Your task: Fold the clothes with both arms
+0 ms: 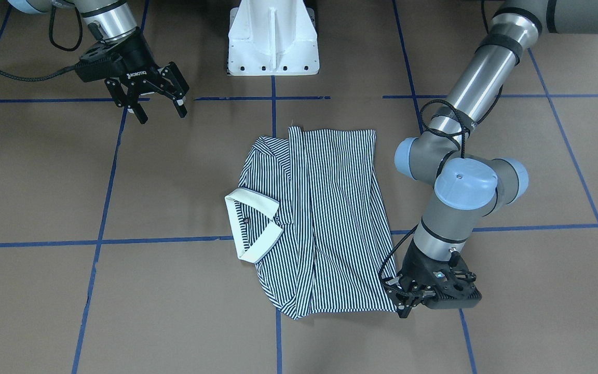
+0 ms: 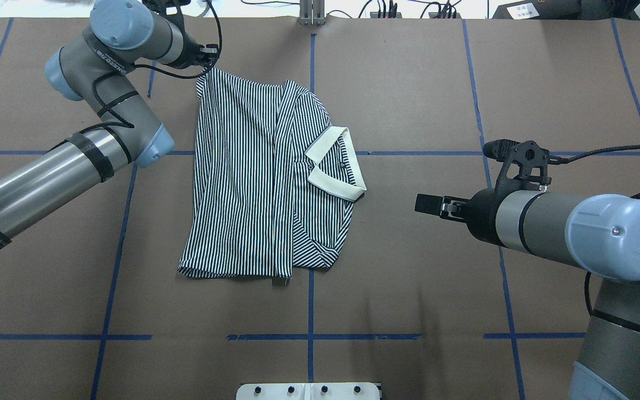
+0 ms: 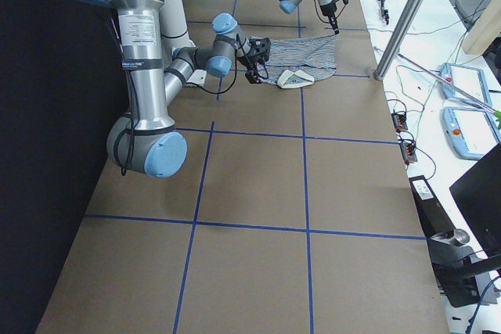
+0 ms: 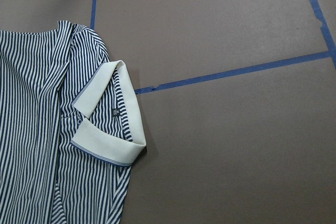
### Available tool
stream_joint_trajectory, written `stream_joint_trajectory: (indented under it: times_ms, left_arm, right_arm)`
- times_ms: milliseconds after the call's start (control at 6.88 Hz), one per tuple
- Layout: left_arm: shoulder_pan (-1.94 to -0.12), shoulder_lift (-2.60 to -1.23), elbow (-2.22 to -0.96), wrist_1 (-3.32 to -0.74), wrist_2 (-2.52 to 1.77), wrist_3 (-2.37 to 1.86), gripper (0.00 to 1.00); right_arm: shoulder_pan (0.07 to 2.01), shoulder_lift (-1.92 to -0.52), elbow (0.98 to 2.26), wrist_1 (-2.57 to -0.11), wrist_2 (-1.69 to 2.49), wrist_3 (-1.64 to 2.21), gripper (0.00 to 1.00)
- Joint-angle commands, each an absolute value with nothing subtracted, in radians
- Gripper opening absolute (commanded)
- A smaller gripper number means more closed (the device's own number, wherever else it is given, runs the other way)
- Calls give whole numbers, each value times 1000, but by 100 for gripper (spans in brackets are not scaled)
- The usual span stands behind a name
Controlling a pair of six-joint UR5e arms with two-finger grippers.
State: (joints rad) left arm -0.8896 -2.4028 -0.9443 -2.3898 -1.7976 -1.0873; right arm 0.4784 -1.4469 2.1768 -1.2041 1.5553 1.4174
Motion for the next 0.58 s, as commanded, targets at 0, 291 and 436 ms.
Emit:
stream_joint_trajectory:
  times_ms: [0,291,436]
  left_arm:
    - [-891,-2410,-924,-2393,-1795,-1088,0]
    - [-897,-2410,-922,-2408,-1796,-1088,55]
    - [-922,-2405,-928,-2427,-1799,-1088,58]
  right_arm:
    - [482,-1410,2135,-1203,1554,1417,100]
    - [485,-1350,2096,-1206,1552,1419,100]
    - [483,-1263,2027,-1207,1554,1419,100]
